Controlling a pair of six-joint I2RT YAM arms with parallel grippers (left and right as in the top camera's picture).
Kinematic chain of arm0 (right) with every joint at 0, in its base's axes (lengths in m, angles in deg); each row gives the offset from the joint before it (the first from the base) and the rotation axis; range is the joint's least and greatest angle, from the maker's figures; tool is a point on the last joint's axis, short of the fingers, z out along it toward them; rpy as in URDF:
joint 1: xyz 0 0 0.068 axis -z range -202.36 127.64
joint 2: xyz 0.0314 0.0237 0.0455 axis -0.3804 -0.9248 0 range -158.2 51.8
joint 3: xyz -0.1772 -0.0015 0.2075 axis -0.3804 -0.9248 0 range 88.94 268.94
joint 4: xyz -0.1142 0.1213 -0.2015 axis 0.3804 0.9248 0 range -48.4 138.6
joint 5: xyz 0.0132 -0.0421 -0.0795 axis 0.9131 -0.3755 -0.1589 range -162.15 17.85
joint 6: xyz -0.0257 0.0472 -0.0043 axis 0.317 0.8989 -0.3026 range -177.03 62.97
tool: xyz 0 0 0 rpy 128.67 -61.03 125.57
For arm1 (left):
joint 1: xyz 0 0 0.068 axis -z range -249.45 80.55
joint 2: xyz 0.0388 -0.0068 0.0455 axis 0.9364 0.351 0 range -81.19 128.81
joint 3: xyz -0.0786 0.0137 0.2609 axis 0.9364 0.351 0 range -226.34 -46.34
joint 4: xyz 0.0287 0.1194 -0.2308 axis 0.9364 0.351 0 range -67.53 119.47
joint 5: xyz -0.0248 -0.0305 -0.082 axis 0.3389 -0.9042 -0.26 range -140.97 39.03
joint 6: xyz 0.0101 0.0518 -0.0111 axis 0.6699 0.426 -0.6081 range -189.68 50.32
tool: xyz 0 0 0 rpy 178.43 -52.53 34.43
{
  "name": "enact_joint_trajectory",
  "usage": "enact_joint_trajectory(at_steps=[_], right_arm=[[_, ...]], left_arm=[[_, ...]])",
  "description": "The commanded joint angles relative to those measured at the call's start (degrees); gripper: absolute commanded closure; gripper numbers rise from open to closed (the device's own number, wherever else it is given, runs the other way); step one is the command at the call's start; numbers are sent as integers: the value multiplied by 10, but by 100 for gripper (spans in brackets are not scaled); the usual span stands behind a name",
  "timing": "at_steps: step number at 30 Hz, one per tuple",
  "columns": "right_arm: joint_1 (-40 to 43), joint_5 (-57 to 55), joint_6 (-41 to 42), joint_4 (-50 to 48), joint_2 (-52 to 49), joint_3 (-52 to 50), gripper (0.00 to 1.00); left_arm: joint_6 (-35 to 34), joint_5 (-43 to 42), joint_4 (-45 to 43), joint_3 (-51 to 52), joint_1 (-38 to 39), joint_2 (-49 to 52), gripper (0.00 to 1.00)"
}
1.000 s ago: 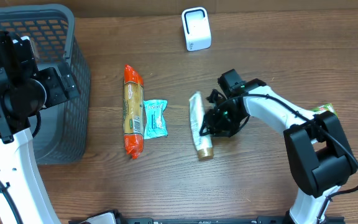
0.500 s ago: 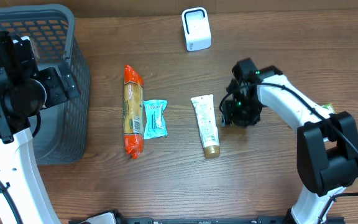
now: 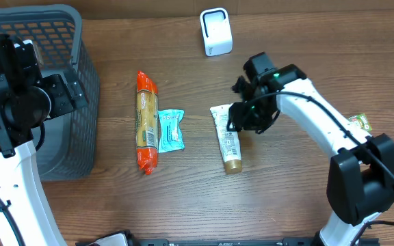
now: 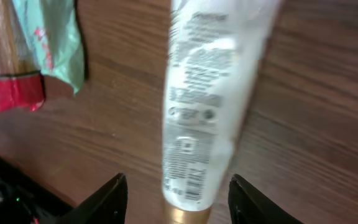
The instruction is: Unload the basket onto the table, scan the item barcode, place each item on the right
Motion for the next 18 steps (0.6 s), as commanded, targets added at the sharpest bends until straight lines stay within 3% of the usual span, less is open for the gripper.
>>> enact_joint_trajectory(at_steps=[1,9,18], right_arm=[[-40,38,5,-11,12,-15,48],[-140,14,105,-61,12,-72,48],[-155,-162,188,-45,12,-126,46]], left_arm=[[-4,-4,-2,2,-1,1,1],[-4,-4,-2,1,-1,1,0],[-4,-4,-2,1,-1,1,0]])
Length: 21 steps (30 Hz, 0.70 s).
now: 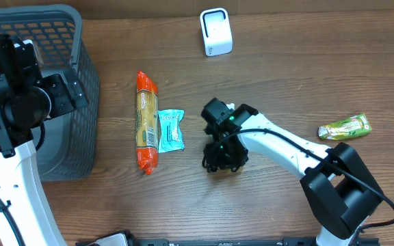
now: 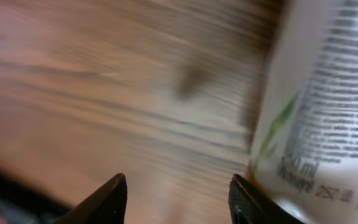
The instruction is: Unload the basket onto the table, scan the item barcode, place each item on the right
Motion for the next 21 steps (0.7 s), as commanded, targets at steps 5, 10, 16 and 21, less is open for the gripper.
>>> enact_joint_trajectory(at_steps=[5,10,16,21], right_arm=[[59,-247,69,24,12,-9,47],[167,-260,-23,-53,12,-9,47],[256,-68,-89,-189,12,-9,47],[282,63,-32,-224,12,-7,46]], left_arm=[[-4,-4,-2,2,-1,1,0],[-4,-4,-2,1,-1,1,0],[-4,-4,-2,1,-1,1,0],[-4,-4,-2,2,-1,1,0]])
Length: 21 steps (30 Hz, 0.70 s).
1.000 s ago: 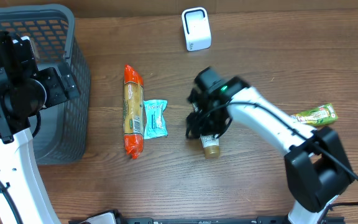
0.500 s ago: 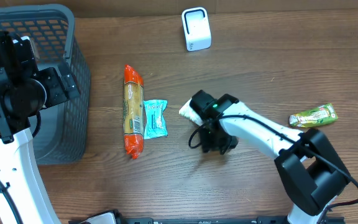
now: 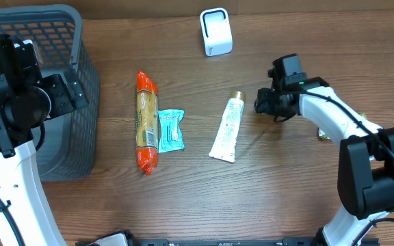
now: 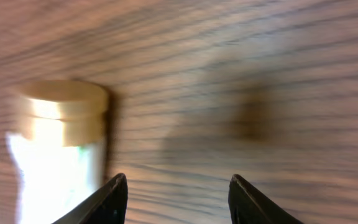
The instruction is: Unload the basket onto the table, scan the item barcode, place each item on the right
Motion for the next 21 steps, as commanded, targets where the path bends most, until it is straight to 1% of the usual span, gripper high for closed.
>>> enact_joint_trajectory(at_steps=[1,4,7,9,11,14,19,20,21], right_arm=[[1,130,33,6,12,1,45],[-7,183,39,36,12,1,41],[-28,185,39,67,12,0,36],[-39,184,40,66,12,-4,35],[-56,163,61,53,12,-13,35],[-76,124,117,17,12,-37,35],[-104,122,172,-48,12,-86,37],[-110,123,195,-59,12,-101,38],[-111,123,200,-59,12,-104,40]], left_arm=[[-4,-4,-2,2,-1,1,0],[-4,-4,-2,2,-1,1,0],[-4,-4,-2,1,-1,1,0],[-4,-4,-2,1,-1,1,0],[-4,-4,-2,1,-1,1,0],[-4,-4,-2,2,-1,1,0],[-4,-4,-2,2,-1,1,0],[-4,-4,-2,1,-1,1,0],[-4,-4,-2,1,-1,1,0]])
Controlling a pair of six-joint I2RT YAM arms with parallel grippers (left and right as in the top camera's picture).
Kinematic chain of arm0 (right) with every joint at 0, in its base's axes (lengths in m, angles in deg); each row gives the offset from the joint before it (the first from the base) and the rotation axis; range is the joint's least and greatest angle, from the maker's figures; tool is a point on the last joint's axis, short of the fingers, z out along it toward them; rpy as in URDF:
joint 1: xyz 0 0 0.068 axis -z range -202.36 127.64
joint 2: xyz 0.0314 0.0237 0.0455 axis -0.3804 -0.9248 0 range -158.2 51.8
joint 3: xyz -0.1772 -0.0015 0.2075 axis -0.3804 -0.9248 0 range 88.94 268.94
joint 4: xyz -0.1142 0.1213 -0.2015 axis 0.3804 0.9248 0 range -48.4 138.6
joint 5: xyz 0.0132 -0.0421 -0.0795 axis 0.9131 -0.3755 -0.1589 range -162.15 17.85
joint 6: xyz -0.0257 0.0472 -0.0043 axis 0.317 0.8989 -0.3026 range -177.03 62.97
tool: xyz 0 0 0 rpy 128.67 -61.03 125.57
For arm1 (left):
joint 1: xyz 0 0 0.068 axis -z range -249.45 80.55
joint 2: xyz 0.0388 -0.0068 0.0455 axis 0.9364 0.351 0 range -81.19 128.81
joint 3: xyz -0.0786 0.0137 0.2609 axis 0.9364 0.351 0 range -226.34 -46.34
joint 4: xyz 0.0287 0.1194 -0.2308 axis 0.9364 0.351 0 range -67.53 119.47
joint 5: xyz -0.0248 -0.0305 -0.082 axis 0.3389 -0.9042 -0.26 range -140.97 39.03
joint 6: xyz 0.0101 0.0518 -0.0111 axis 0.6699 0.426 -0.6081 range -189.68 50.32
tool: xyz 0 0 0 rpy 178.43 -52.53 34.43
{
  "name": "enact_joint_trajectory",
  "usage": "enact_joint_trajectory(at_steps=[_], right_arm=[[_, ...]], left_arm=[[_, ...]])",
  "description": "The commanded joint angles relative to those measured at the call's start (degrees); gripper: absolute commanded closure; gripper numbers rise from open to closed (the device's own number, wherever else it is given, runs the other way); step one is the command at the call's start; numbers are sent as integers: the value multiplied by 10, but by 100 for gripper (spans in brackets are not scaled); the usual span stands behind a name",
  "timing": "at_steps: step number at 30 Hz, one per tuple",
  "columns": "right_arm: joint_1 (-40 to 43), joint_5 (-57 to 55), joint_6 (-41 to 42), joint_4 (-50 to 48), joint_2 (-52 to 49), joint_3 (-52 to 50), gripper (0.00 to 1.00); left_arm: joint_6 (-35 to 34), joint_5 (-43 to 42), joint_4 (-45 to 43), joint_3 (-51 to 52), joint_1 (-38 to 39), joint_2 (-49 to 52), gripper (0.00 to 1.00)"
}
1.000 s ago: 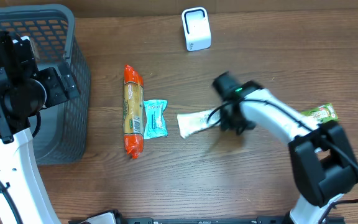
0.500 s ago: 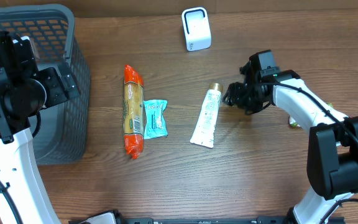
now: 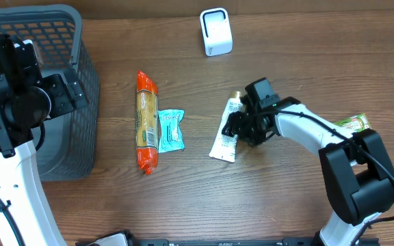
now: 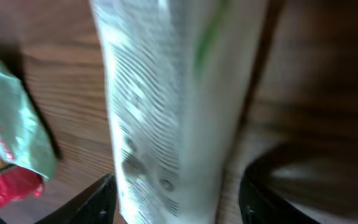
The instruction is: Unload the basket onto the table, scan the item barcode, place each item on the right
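Note:
A white tube (image 3: 226, 140) with a gold cap lies on the wooden table, cap toward the far side and flat end toward the front. My right gripper (image 3: 241, 126) is low over its middle. In the right wrist view the tube (image 4: 179, 93) fills the space between the open fingers (image 4: 101, 199), printed side up; whether the fingers touch it I cannot tell. The white scanner (image 3: 215, 31) stands at the back of the table. My left arm (image 3: 19, 102) is raised at the far left over the basket; its fingers are not clear to see.
A grey mesh basket (image 3: 81, 68) stands at the left. A long orange-ended packet (image 3: 146, 123) and a teal packet (image 3: 170, 130) lie left of the tube. A green packet (image 3: 351, 124) lies at the right, partly behind my right arm.
My right gripper was open to the right of the tube's cap, apart from it. Now it is over the tube's middle with a finger on each side. The tube has barely shifted.
First the tube lay with its cap toward the front and my right gripper open over its far end. Then the gripper was down at the cap end. Later the tube lay turned about, cap to the far side, gripper away at the right. Now the gripper straddles it.

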Motion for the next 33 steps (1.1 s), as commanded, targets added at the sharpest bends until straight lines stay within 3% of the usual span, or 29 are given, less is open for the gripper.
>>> enact_joint_trajectory(at_steps=[1,5,7,10,12,24,33], right_arm=[[-7,-11,57,-9,10,-21,40],[-6,-16,73,-22,10,-29,48],[-6,-21,81,-23,10,-30,64],[-6,-21,80,-23,10,-30,96],[-6,-14,71,-26,10,-30,96],[15,284,-198,-22,52,-27,96],[21,309,-227,28,244,-26,96]], left_arm=[[-4,-4,-2,1,-1,1,0],[-4,-4,-2,1,-1,1,1],[-4,-4,-2,2,-1,1,0],[-4,-4,-2,2,-1,1,1],[-4,-4,-2,1,-1,1,0],[-4,-4,-2,1,-1,1,0],[-4,-4,-2,2,-1,1,0]])
